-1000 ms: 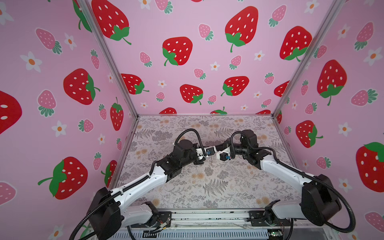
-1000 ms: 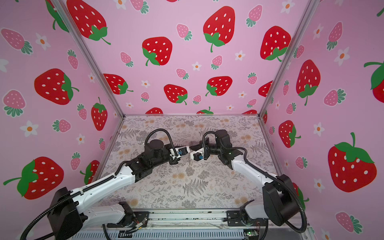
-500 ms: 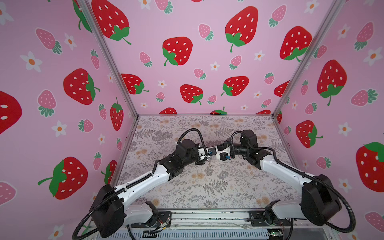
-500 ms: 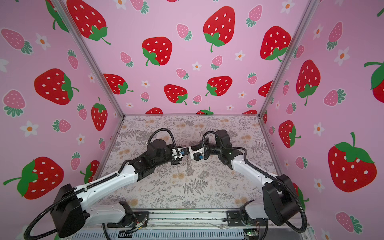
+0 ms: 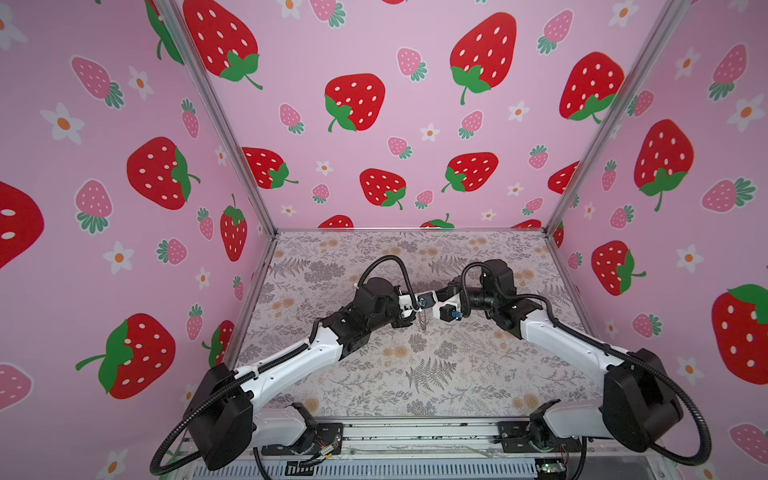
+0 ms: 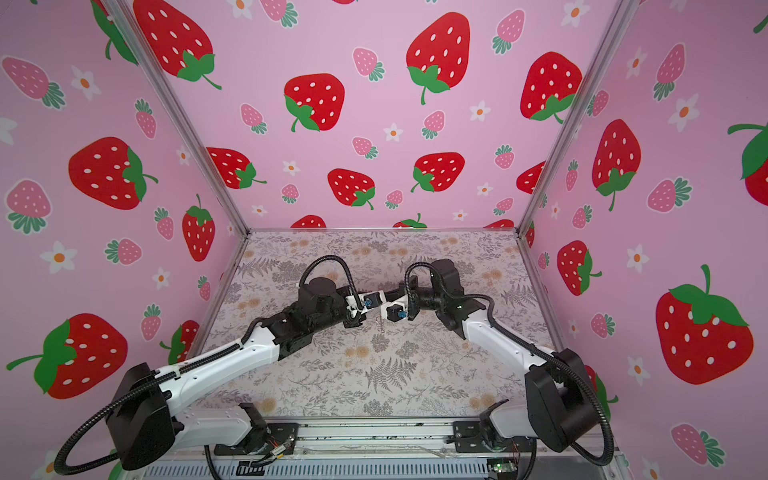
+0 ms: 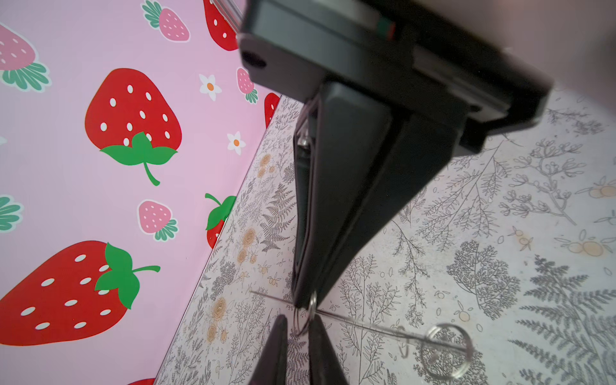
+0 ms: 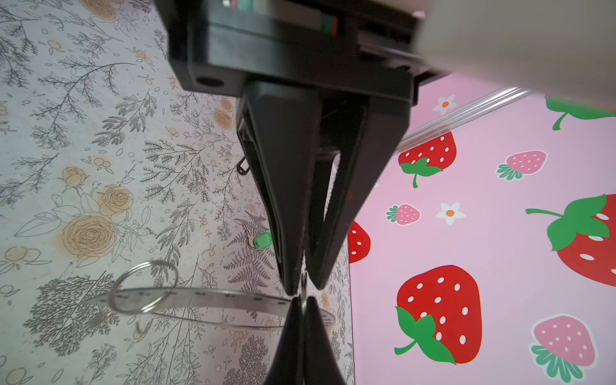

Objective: Put the keys on the keyring

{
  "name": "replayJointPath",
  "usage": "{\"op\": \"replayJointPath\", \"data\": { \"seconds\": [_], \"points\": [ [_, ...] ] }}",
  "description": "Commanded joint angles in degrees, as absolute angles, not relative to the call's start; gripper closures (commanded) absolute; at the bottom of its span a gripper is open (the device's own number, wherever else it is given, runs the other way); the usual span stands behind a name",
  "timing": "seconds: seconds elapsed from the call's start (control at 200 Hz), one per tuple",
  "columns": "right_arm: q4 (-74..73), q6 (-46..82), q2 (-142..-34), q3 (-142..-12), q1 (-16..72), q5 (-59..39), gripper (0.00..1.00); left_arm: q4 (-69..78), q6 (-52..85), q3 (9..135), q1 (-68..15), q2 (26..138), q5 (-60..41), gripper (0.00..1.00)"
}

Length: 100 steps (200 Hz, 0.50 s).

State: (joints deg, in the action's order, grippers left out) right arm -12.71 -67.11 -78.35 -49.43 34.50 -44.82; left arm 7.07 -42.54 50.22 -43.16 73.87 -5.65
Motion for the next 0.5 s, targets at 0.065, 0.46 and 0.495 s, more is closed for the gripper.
{"op": "replayJointPath", "data": {
  "seconds": [0.065,0.46,0.495],
  "points": [
    [-13.4,-66.0,-76.7,-49.6,34.8,-47.6,0.96,9.7,-42.1,53.3,-43.4,74.7,-5.7,0.87],
    [-14.0,-63.9,-77.1,-50.3,34.8,-47.8,0.93,10.1,-41.9,53.0,-43.4,74.2,-9.0,1.00],
    [-14.1,-63.8,-77.0,-50.3,34.8,-47.5,0.91,10.4,-41.7,52.7,-43.3,73.9,-9.8,1.00]
  ]
}}
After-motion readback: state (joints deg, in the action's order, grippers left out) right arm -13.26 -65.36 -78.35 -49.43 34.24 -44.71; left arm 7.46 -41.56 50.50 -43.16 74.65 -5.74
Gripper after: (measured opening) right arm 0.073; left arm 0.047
